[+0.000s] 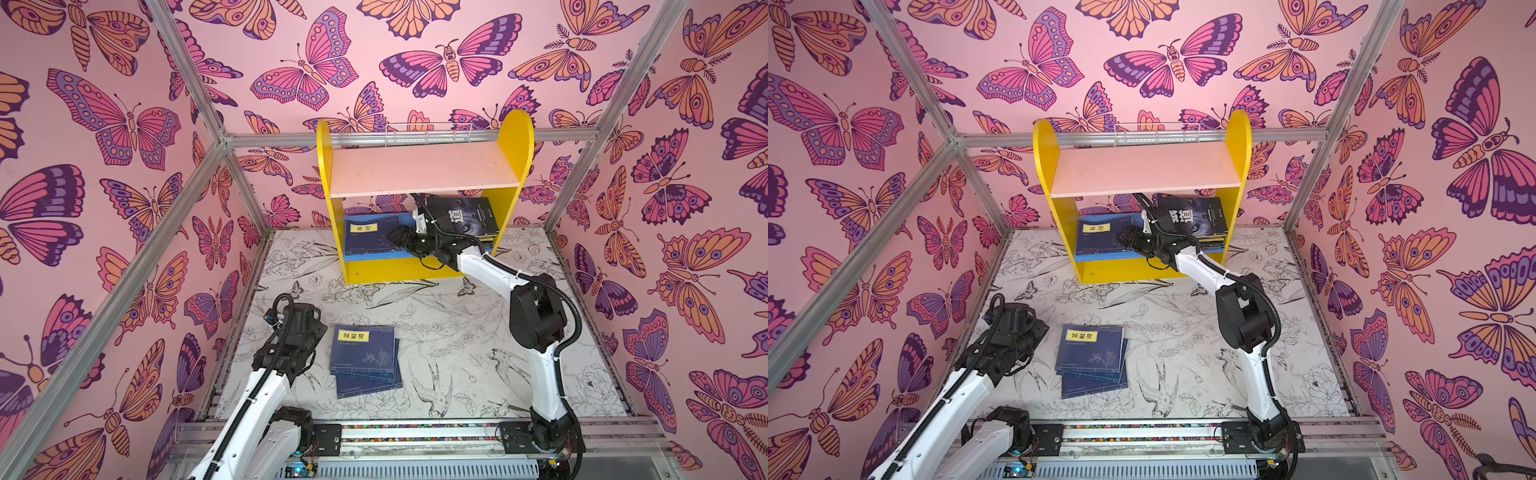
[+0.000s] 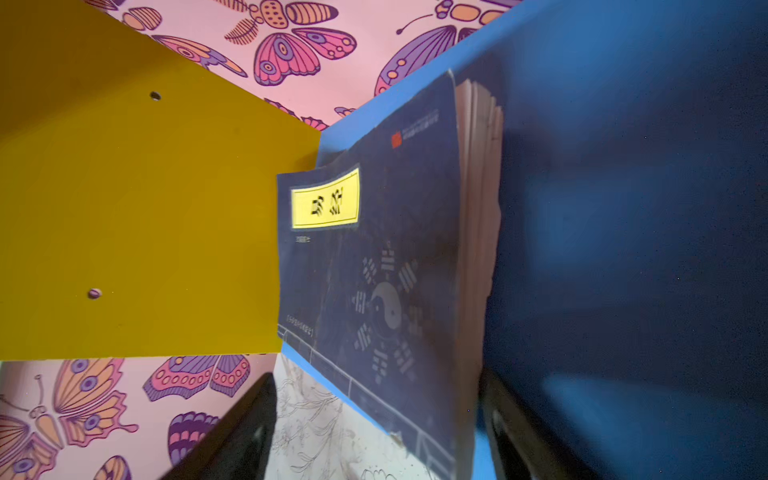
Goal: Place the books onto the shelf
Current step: 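Open the right gripper and release the book on the shelf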
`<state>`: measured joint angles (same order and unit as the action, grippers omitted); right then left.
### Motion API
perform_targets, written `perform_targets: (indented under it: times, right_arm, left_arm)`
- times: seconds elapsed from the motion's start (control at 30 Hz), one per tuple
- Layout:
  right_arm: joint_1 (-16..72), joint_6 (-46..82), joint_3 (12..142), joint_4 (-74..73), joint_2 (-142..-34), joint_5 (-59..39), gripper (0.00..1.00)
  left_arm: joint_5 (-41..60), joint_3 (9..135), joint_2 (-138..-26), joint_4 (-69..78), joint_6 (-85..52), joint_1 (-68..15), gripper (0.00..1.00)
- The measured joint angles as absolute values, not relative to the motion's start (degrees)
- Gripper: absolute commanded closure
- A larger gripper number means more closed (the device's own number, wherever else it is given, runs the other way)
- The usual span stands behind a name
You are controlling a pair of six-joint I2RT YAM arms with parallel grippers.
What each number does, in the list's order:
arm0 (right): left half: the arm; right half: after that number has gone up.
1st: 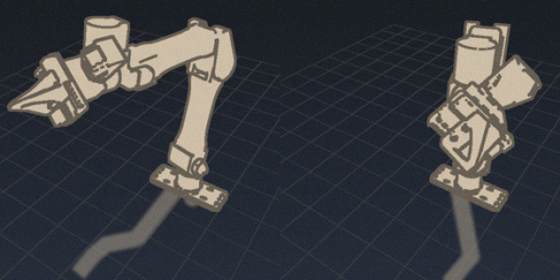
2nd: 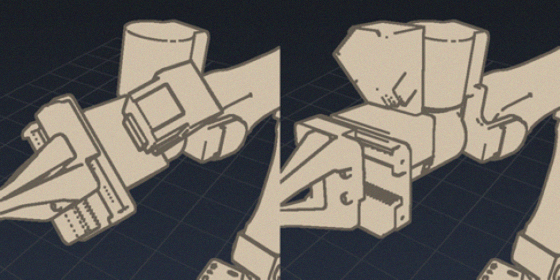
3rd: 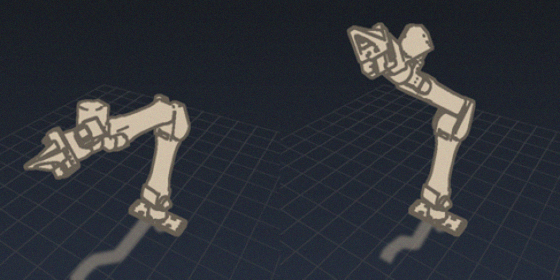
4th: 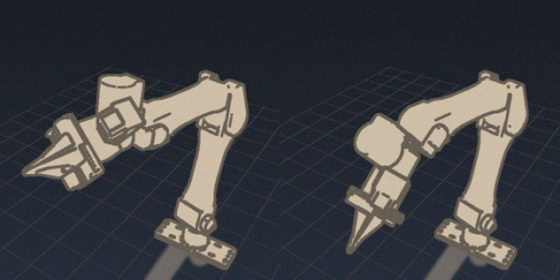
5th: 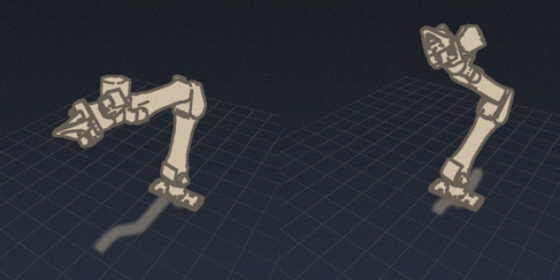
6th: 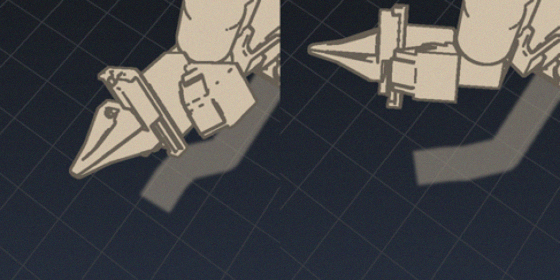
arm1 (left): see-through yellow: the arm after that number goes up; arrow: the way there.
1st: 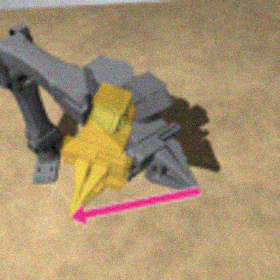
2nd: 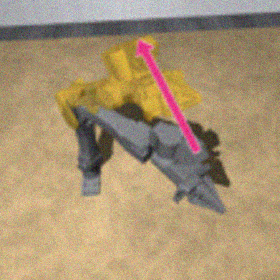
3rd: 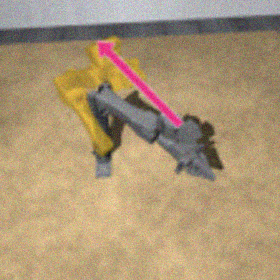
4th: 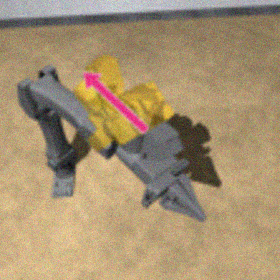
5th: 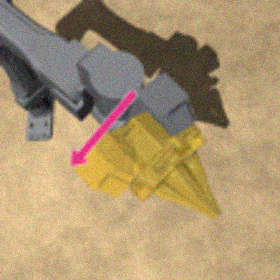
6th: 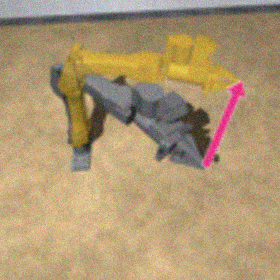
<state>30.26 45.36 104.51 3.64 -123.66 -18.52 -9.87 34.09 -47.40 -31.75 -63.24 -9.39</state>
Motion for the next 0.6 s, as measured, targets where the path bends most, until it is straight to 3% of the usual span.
perform_targets:
  times: [0.3, 0.6]
  right_arm:
    - [32.67, 40.58, 97.41, 4.95, -117.69, -11.18, 0.22]
    - [35.97, 32.82, 82.94, 2.96, -102.35, -7.94, 0.23]
  left_arm:
    - [-9.45, 32.77, -48.95, -31.77, -63.05, -9.39, 0.43]
    - [-9.39, 31.99, -50.74, -31.79, -62.00, -9.39, 0.43]
